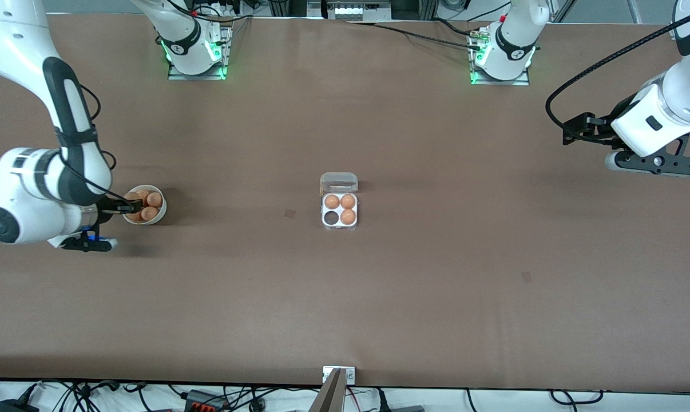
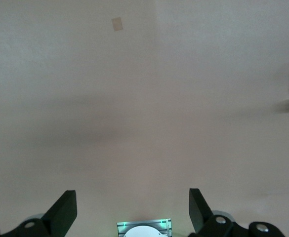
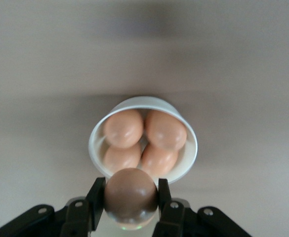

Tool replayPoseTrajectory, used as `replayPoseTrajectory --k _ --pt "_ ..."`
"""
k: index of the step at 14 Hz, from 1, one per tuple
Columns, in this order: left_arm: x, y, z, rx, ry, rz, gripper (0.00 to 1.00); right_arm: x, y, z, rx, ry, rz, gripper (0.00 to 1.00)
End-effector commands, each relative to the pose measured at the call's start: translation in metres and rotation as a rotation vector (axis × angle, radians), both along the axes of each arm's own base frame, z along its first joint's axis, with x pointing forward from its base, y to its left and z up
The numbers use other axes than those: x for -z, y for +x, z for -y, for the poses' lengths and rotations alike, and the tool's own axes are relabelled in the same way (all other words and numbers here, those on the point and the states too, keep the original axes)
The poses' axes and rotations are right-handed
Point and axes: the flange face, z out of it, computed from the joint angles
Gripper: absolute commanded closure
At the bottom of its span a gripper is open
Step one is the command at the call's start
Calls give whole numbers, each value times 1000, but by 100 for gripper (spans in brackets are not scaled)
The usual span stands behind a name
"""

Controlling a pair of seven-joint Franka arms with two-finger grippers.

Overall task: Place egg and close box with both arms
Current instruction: 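Lift the egg and carry it to the empty carton slot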

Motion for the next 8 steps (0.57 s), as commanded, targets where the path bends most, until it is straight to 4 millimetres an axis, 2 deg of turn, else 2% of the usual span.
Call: replayPoseTrajectory --k 1,2,5,8 --pt "-6 5 0 18 11 13 0 -48 18 -31 -49 21 34 80" --pt "-6 5 0 18 11 13 0 -54 23 -51 -82 25 57 80" --pt "-6 5 -4 40 5 11 0 -59 29 -147 -177 108 147 81" --pt "-6 5 -2 46 5 12 0 -66 32 -232 -281 149 296 82"
